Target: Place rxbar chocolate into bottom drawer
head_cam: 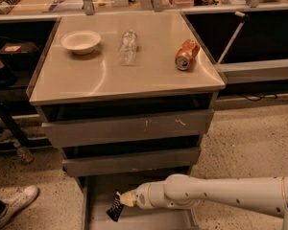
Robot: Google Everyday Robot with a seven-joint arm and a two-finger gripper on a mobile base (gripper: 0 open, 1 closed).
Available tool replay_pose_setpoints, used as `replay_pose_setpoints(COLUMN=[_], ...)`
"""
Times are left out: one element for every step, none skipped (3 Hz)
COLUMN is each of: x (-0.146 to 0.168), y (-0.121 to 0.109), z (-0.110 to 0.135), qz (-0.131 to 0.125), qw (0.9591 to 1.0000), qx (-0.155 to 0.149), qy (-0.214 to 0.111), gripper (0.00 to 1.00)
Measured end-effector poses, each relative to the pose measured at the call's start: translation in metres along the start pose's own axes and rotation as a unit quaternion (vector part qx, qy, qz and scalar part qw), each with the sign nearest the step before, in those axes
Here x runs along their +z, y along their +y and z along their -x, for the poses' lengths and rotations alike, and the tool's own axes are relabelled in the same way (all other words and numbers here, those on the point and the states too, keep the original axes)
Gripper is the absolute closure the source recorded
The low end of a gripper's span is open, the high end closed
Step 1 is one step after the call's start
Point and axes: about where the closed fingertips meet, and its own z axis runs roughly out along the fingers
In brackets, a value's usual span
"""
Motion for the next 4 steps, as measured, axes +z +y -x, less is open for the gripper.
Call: replay_pose_setpoints(x=[0.010, 0.020, 0.033, 0.049], y=[-0.005, -0.024, -0.051, -0.083], z=[-0.003, 0.008, 0.003, -0.008], qz=[0.011, 0.023, 0.032, 0.022], qw=[0.9998, 0.9960, 0.9888, 0.9835], qx=[0.012, 0.036, 0.078, 0.121], qy=[-0.012, -0.078, -0.123, -0.133], gripper=[1.00, 1.00, 1.00, 1.00])
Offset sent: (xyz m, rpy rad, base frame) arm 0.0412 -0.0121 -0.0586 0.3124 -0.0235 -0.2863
